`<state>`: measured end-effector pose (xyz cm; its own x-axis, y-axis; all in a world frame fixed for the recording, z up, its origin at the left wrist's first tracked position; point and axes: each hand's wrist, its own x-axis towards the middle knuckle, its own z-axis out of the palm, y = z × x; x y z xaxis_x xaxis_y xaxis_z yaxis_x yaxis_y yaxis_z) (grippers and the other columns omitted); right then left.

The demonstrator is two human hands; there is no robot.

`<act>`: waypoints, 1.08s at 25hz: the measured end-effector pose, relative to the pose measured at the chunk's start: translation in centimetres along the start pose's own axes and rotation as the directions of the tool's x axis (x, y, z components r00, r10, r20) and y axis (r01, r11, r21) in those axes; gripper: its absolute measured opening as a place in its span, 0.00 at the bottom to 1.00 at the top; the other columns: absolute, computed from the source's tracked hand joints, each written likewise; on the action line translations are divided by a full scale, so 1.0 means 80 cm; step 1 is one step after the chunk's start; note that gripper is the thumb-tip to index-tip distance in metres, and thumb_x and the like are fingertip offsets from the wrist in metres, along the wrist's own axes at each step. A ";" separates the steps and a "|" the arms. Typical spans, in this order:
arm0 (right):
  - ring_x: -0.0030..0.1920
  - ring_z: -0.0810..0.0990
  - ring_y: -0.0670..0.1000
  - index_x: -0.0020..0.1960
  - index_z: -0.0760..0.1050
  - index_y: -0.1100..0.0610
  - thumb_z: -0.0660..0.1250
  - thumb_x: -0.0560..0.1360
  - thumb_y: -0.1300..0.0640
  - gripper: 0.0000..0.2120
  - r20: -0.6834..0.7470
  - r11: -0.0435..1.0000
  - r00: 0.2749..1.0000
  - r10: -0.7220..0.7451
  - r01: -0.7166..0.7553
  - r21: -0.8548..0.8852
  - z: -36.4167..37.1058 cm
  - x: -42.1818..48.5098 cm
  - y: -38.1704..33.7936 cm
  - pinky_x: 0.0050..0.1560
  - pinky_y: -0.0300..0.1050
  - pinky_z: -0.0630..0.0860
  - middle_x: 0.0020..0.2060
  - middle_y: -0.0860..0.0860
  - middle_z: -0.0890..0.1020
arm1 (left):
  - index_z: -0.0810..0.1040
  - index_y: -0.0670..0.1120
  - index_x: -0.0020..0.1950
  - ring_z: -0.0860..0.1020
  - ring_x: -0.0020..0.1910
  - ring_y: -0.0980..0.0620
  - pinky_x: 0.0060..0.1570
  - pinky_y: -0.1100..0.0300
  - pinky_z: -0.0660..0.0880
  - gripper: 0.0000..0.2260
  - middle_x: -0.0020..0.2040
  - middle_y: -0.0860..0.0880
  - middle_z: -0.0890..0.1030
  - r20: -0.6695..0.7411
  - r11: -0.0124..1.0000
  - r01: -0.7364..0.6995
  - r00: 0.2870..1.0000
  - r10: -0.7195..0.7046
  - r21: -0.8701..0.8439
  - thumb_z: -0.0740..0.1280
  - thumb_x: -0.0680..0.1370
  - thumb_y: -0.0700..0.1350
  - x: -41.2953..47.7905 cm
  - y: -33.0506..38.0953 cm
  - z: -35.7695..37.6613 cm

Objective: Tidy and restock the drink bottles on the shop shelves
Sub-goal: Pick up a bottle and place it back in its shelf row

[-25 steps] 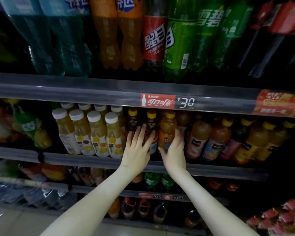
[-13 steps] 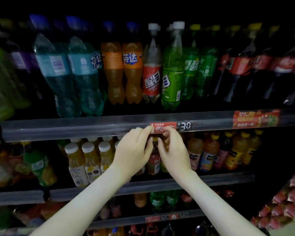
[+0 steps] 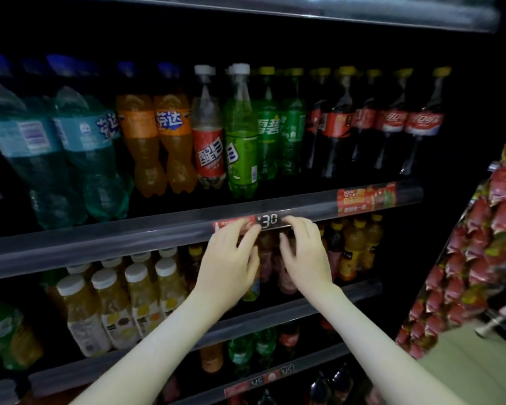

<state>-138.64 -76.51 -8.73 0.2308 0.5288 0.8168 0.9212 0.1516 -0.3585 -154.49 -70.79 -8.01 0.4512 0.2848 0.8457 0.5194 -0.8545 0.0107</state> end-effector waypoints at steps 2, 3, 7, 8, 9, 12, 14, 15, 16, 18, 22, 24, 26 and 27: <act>0.56 0.74 0.52 0.60 0.74 0.62 0.65 0.76 0.62 0.13 0.036 0.999 0.999 0.011 -0.010 -0.047 0.000 -0.020 0.051 0.57 0.46 0.75 0.53 0.55 0.78 | 0.78 0.39 0.61 0.75 0.57 0.42 0.56 0.50 0.73 0.16 0.58 0.38 0.77 0.070 0.999 -0.052 0.996 0.053 -0.010 0.68 0.73 0.37 -0.028 0.019 0.032; 0.55 0.75 0.54 0.60 0.74 0.62 0.67 0.75 0.63 0.14 0.081 0.997 0.996 0.044 -0.038 -0.074 0.000 -0.033 0.078 0.55 0.50 0.77 0.53 0.55 0.78 | 0.78 0.40 0.62 0.75 0.57 0.41 0.55 0.49 0.75 0.18 0.58 0.37 0.77 0.140 0.998 -0.059 0.988 0.060 -0.010 0.69 0.72 0.36 -0.044 0.029 0.053; 0.67 0.65 0.57 0.75 0.59 0.53 0.64 0.78 0.60 0.28 0.377 0.932 0.854 0.359 -0.307 -0.194 0.004 -0.070 0.179 0.62 0.48 0.70 0.67 0.57 0.67 | 0.68 0.47 0.72 0.75 0.59 0.36 0.53 0.48 0.76 0.27 0.65 0.35 0.72 0.476 0.983 0.174 0.860 -0.182 0.061 0.68 0.73 0.37 -0.065 0.072 0.132; 0.70 0.60 0.57 0.77 0.52 0.49 0.63 0.79 0.60 0.32 0.449 0.922 0.806 0.386 -0.327 -0.205 0.008 -0.071 0.199 0.66 0.47 0.65 0.71 0.56 0.61 | 0.61 0.50 0.76 0.71 0.63 0.37 0.57 0.48 0.73 0.28 0.69 0.36 0.66 0.535 0.959 0.248 0.797 -0.281 0.134 0.63 0.77 0.38 -0.058 0.082 0.150; 0.73 0.55 0.57 0.78 0.45 0.45 0.62 0.79 0.60 0.36 0.517 0.926 0.769 0.377 -0.317 -0.203 0.014 -0.069 0.216 0.69 0.47 0.61 0.74 0.56 0.56 | 0.55 0.52 0.77 0.67 0.67 0.38 0.60 0.50 0.69 0.28 0.73 0.37 0.60 0.576 0.936 0.287 0.738 -0.352 0.204 0.59 0.80 0.40 -0.050 0.088 0.167; 0.75 0.49 0.60 0.73 0.32 0.40 0.63 0.77 0.61 0.44 0.613 0.962 0.743 0.267 -0.165 -0.220 0.039 -0.059 0.243 0.72 0.51 0.57 0.77 0.56 0.45 | 0.46 0.55 0.78 0.59 0.72 0.40 0.63 0.52 0.66 0.30 0.77 0.39 0.49 0.598 0.894 0.351 0.665 -0.448 0.279 0.55 0.80 0.40 -0.029 0.098 0.212; 0.71 0.57 0.62 0.76 0.36 0.41 0.67 0.73 0.63 0.48 0.590 0.957 0.772 0.236 -0.078 -0.280 0.053 -0.057 0.251 0.68 0.54 0.65 0.76 0.59 0.50 | 0.43 0.57 0.77 0.57 0.73 0.38 0.66 0.50 0.65 0.33 0.77 0.38 0.46 0.582 0.891 0.370 0.676 -0.453 0.264 0.56 0.78 0.38 -0.020 0.094 0.231; 0.67 0.63 0.63 0.77 0.41 0.42 0.70 0.70 0.64 0.50 0.551 0.952 0.808 0.209 -0.041 -0.302 0.059 -0.058 0.254 0.64 0.54 0.70 0.74 0.62 0.56 | 0.43 0.58 0.77 0.58 0.72 0.37 0.66 0.49 0.65 0.34 0.77 0.37 0.45 0.586 0.890 0.373 0.672 -0.453 0.261 0.56 0.78 0.37 -0.015 0.092 0.238; 0.62 0.68 0.64 0.77 0.47 0.44 0.73 0.66 0.65 0.51 0.510 0.949 0.841 0.180 -0.013 -0.315 0.064 -0.058 0.256 0.58 0.54 0.75 0.70 0.63 0.63 | 0.43 0.58 0.77 0.60 0.72 0.36 0.65 0.49 0.67 0.34 0.77 0.36 0.44 0.601 0.890 0.372 0.658 -0.453 0.263 0.56 0.78 0.37 -0.012 0.091 0.242; 0.56 0.73 0.64 0.75 0.55 0.46 0.76 0.61 0.66 0.50 0.459 0.951 0.877 0.140 0.009 -0.308 0.072 -0.057 0.257 0.47 0.54 0.80 0.62 0.63 0.69 | 0.44 0.58 0.77 0.61 0.71 0.37 0.63 0.52 0.69 0.30 0.76 0.36 0.45 0.628 0.888 0.350 0.628 -0.460 0.300 0.55 0.80 0.42 -0.006 0.090 0.245; 0.52 0.75 0.66 0.74 0.60 0.48 0.76 0.60 0.67 0.47 0.453 0.968 0.883 0.120 -0.004 -0.250 0.076 -0.059 0.246 0.37 0.54 0.81 0.61 0.66 0.70 | 0.46 0.56 0.78 0.63 0.71 0.39 0.61 0.57 0.69 0.28 0.76 0.38 0.49 0.618 0.891 0.285 0.643 -0.452 0.354 0.55 0.81 0.45 -0.009 0.069 0.250; 0.52 0.76 0.65 0.75 0.57 0.48 0.77 0.59 0.68 0.51 0.442 0.959 0.886 0.141 -0.011 -0.283 0.077 -0.060 0.247 0.36 0.52 0.81 0.62 0.66 0.71 | 0.46 0.57 0.77 0.64 0.70 0.39 0.58 0.56 0.71 0.29 0.76 0.37 0.48 0.628 0.893 0.288 0.637 -0.448 0.345 0.56 0.81 0.44 -0.013 0.065 0.252; 0.50 0.77 0.63 0.75 0.55 0.48 0.78 0.57 0.68 0.54 0.431 0.946 0.891 0.140 0.008 -0.325 0.075 -0.060 0.249 0.34 0.49 0.80 0.63 0.65 0.71 | 0.45 0.58 0.77 0.63 0.70 0.37 0.54 0.54 0.75 0.32 0.76 0.36 0.45 0.639 0.896 0.313 0.628 -0.445 0.316 0.58 0.79 0.42 -0.019 0.072 0.254; 0.49 0.78 0.62 0.75 0.56 0.48 0.79 0.57 0.67 0.54 0.419 0.938 0.898 0.134 0.021 -0.346 0.072 -0.060 0.249 0.35 0.49 0.80 0.64 0.65 0.71 | 0.47 0.58 0.77 0.64 0.70 0.36 0.51 0.52 0.78 0.33 0.76 0.35 0.46 0.618 0.891 0.340 0.643 -0.453 0.300 0.59 0.78 0.42 -0.022 0.078 0.253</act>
<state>-123.23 -71.22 -22.38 0.1996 0.8450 0.4962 0.9774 -0.1356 -0.1623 -137.41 -67.82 -20.24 0.5028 0.8387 0.2092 0.8341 -0.5343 0.1372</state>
